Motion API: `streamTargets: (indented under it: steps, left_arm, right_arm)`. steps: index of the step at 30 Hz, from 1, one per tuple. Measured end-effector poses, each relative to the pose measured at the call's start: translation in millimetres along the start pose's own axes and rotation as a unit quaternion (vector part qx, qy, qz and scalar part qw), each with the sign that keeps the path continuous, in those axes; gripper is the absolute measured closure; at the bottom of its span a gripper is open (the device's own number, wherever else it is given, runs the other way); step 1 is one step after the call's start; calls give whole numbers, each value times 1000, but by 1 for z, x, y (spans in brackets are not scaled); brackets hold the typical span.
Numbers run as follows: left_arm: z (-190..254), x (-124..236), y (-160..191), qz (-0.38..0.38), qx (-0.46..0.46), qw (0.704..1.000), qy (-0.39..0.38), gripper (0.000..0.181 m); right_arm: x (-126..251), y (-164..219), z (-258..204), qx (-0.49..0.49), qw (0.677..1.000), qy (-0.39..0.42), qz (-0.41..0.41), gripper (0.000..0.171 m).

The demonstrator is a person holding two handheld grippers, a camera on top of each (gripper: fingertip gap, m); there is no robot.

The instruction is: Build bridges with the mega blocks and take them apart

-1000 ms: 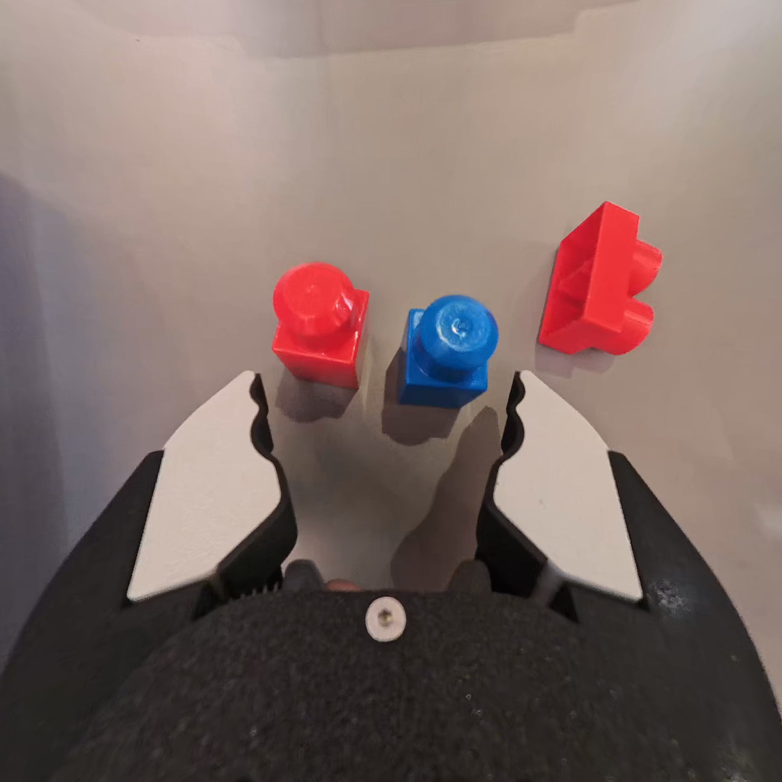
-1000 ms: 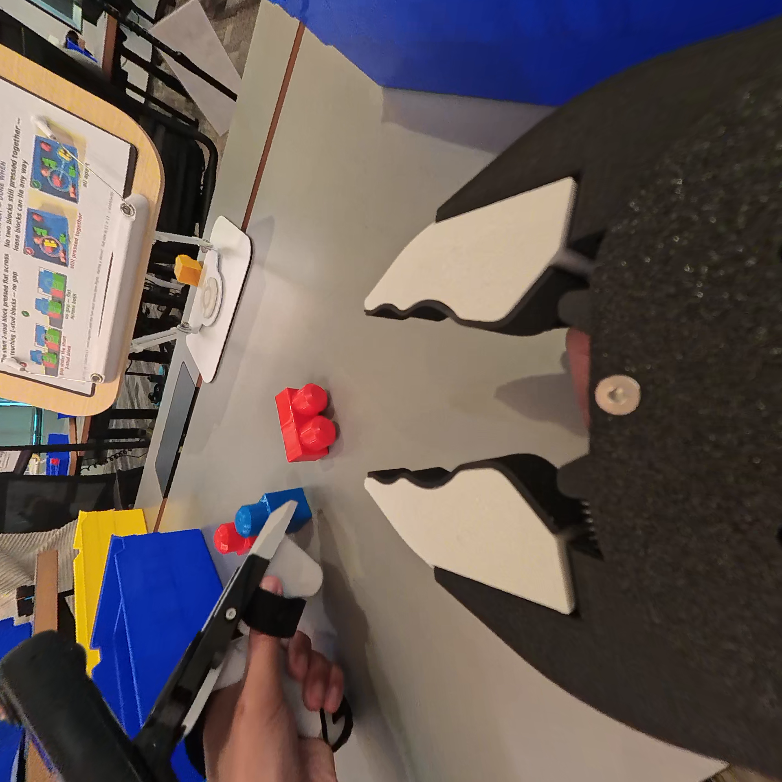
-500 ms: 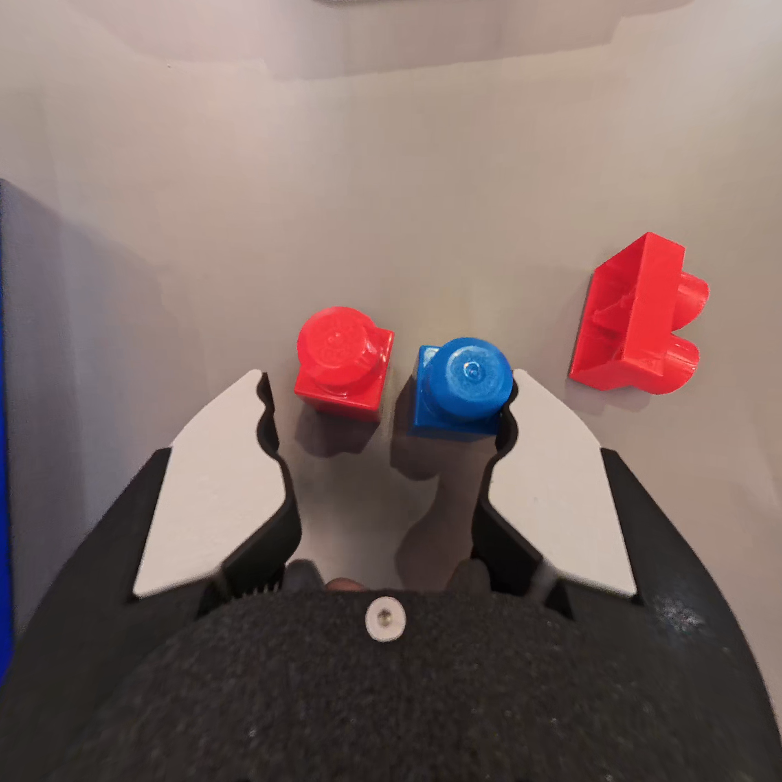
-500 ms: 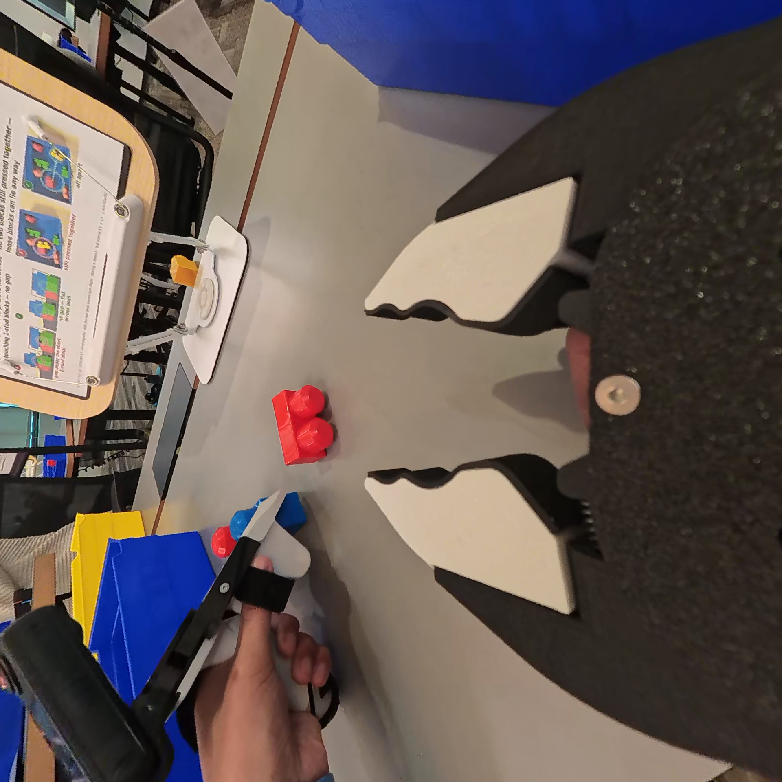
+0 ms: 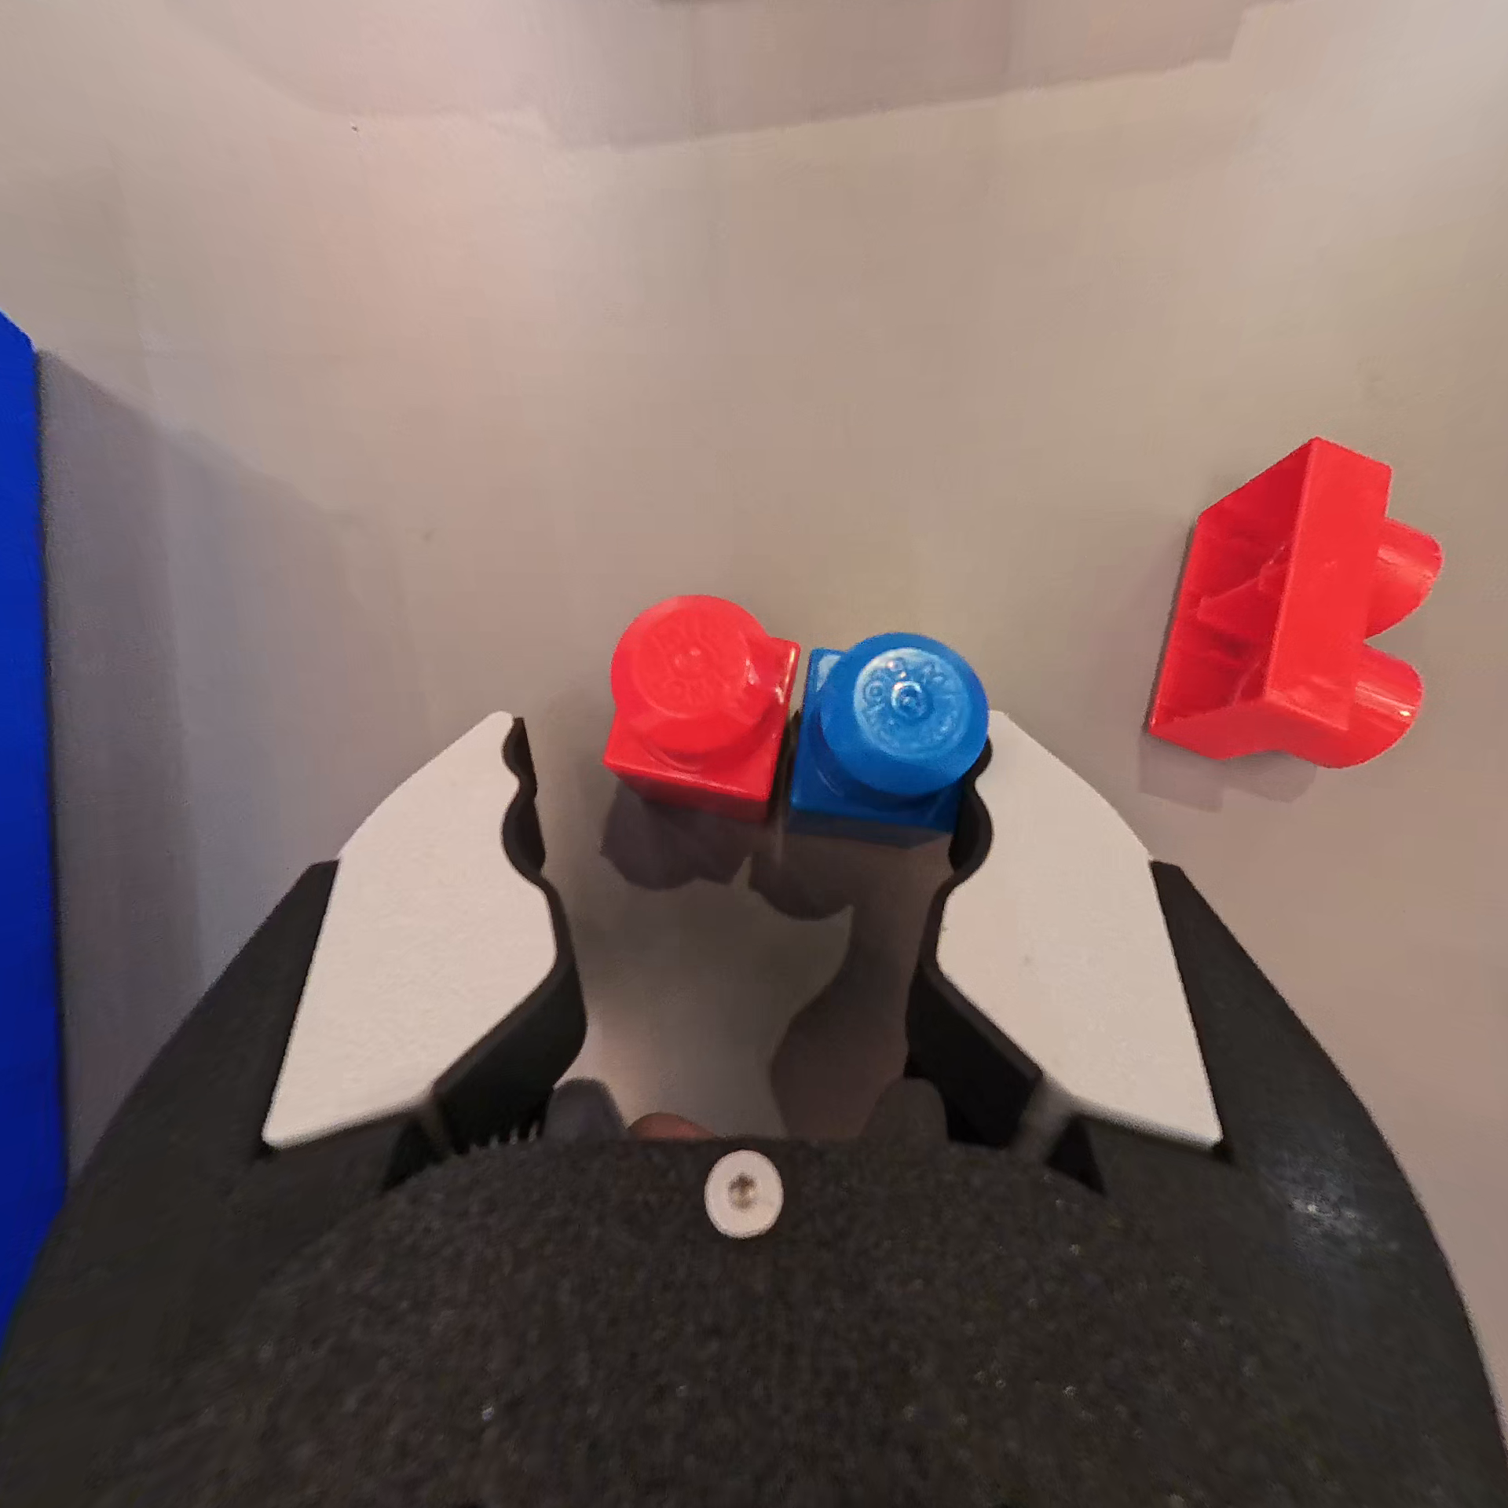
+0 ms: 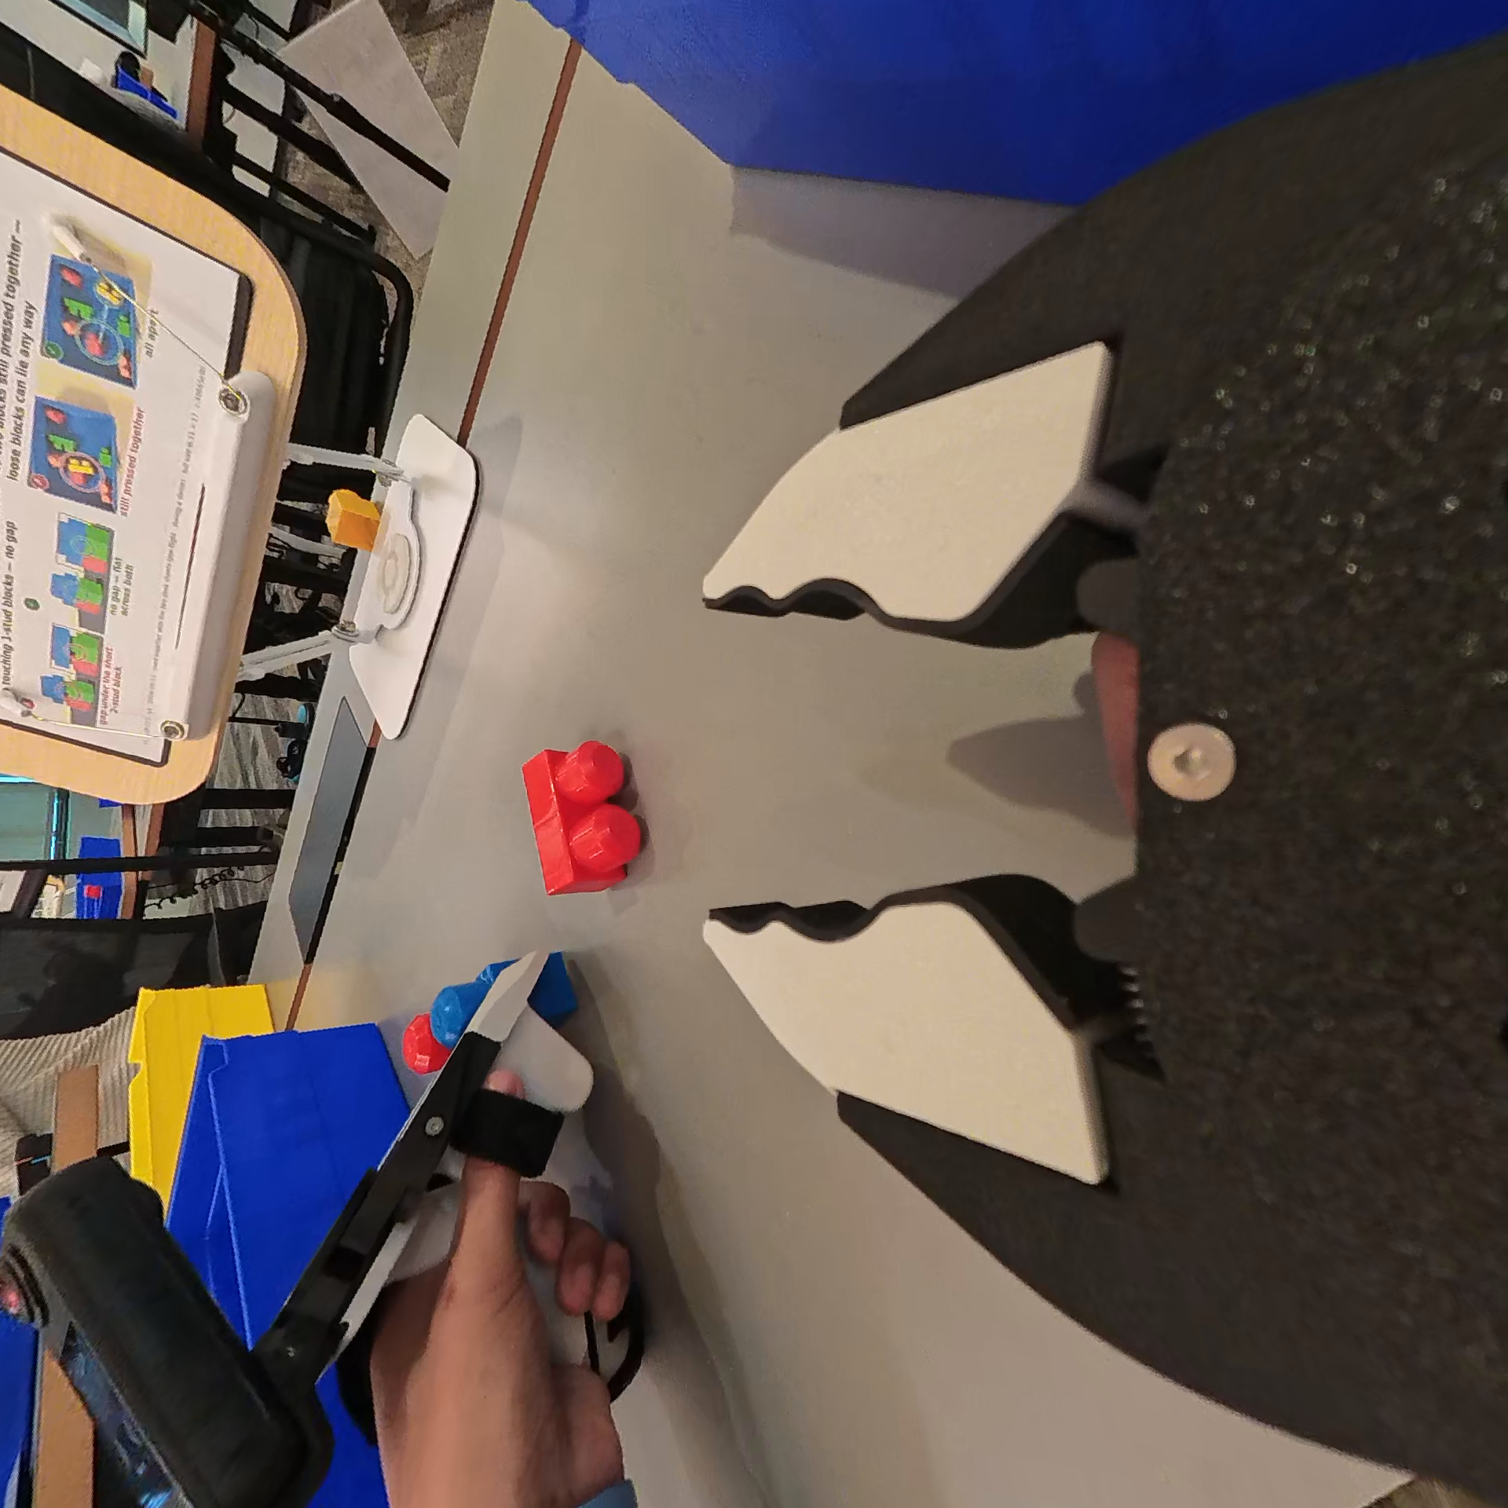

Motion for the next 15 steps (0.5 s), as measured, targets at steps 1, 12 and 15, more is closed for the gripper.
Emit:
streamTargets:
  steps: [1,12,15]
  left_arm:
    - [0,0,0,-2,-2,1000,1,84]
    - [-2,-1,3,-8,-4,1000,5,85]
    - [-2,-1,4,-11,-8,1000,5,86]
  right_arm:
    - [0,0,0,0,1000,0,0,103]
    - [0,0,0,1,1000,-1,-1,104]
    - [0,0,0,0,1000,-1,-2,104]
Point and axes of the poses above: each gripper's, where its closed fingertips meet, x back along the fingers, y out of its underside, z = x × y across the jaws, the point moved 8 cm from there along x, back along the fingers, and after that the axes turned 8 degrees about -z, right-handed, at the moved point
